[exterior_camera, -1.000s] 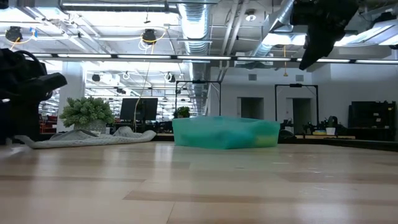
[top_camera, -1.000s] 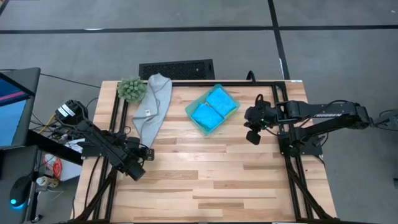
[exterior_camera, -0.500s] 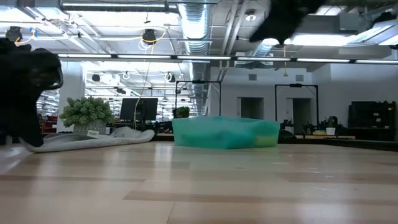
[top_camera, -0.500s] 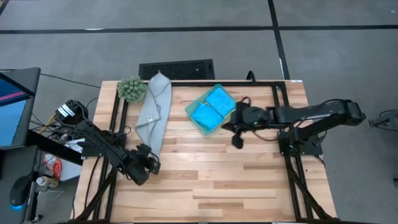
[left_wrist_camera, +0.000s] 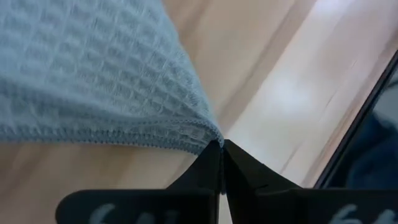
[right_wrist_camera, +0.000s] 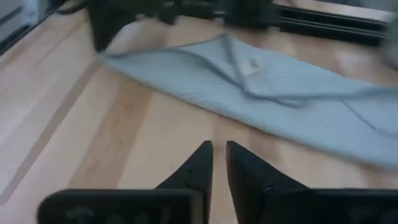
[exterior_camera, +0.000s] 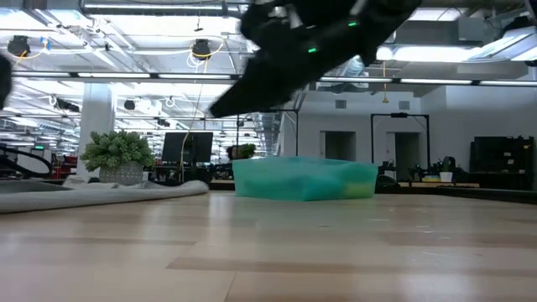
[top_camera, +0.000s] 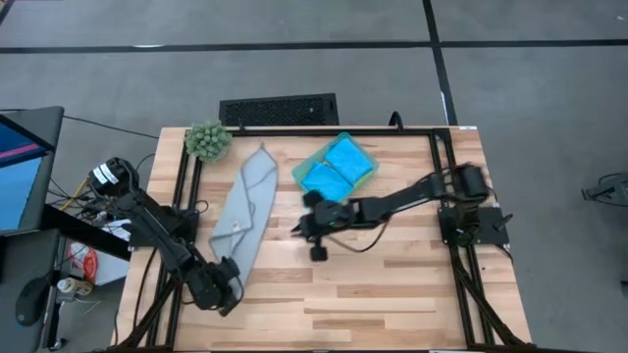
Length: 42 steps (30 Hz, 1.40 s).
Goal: Fold microfiber towels
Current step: Fold the gray microfiber towel
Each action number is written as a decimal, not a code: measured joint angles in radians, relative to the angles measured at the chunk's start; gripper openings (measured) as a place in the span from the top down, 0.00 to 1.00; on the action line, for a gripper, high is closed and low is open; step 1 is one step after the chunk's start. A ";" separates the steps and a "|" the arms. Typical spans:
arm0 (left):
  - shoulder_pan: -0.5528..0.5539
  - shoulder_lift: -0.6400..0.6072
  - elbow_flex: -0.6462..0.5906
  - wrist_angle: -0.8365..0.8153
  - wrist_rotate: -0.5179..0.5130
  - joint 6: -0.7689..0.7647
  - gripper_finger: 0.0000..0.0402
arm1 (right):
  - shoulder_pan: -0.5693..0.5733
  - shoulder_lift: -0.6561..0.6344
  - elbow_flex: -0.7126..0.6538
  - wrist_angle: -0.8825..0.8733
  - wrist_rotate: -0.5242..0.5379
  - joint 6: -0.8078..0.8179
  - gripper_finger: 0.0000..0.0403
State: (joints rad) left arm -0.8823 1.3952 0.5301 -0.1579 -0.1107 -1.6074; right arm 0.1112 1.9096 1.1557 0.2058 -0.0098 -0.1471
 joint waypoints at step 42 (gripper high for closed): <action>-0.163 -0.002 0.000 -0.165 0.108 -0.152 1.00 | -0.140 0.776 1.110 -0.542 -0.016 0.185 0.63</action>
State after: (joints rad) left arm -1.0454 1.3937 0.5304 -0.3229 -0.0025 -1.7592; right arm -0.0288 2.6858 2.2654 -0.3358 -0.0257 0.0380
